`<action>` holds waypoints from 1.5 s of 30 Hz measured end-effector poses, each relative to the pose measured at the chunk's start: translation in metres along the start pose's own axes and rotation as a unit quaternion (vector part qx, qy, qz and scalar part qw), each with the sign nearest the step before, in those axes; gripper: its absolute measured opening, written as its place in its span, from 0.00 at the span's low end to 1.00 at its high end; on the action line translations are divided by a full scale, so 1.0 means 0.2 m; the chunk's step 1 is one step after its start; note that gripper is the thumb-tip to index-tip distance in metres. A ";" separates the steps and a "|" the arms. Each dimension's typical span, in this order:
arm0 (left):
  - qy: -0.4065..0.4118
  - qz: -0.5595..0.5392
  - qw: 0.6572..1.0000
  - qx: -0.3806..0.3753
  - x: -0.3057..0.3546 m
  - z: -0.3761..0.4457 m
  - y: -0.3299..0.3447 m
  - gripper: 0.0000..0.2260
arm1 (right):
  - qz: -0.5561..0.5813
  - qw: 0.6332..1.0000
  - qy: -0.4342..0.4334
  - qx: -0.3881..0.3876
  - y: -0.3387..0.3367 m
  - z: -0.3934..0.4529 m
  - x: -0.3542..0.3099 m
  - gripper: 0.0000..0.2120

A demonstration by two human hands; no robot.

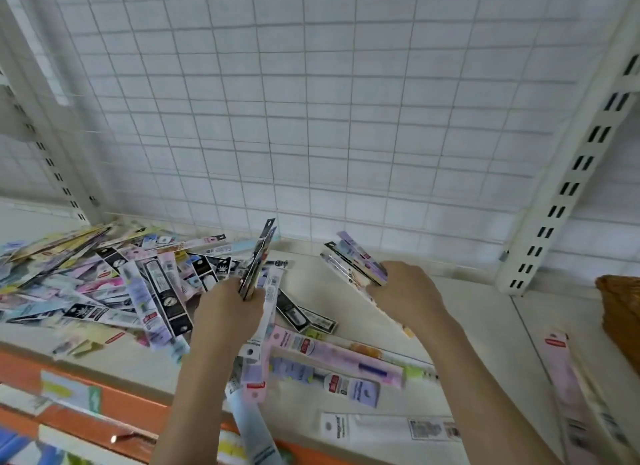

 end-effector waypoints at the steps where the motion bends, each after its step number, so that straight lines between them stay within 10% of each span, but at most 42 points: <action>1: -0.006 0.019 1.000 0.000 0.00 0.01 0.02 0.15 | 0.012 1.000 0.001 0.006 -0.03 -0.02 0.02 0.03; 11: -0.056 0.150 0.986 -0.050 0.04 0.04 0.15 0.13 | 0.079 0.997 -0.009 -0.005 -0.09 -0.12 0.13 0.19; 26: 0.022 -0.107 0.992 -0.069 0.34 -0.14 0.02 0.09 | 0.105 0.994 -0.012 0.003 -0.07 -0.18 0.16 0.04; 32: 0.018 -0.140 0.988 -0.062 0.35 -0.20 0.03 0.22 | 0.083 0.996 -0.030 -0.028 -0.06 -0.23 0.15 0.23; 45: 0.043 -0.103 0.994 -0.022 0.20 -0.27 -0.08 0.10 | -0.029 0.990 -0.069 -0.121 0.18 -0.31 0.01 0.29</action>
Point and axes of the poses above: each hand's wrist, its own z-axis towards the middle knuckle, its own y-axis out of the palm, x = y × z, the point moved 7 cm from there along z, towards the middle knuckle, and after that the axes turned 4 degrees about -z, right-handed, at the moved point
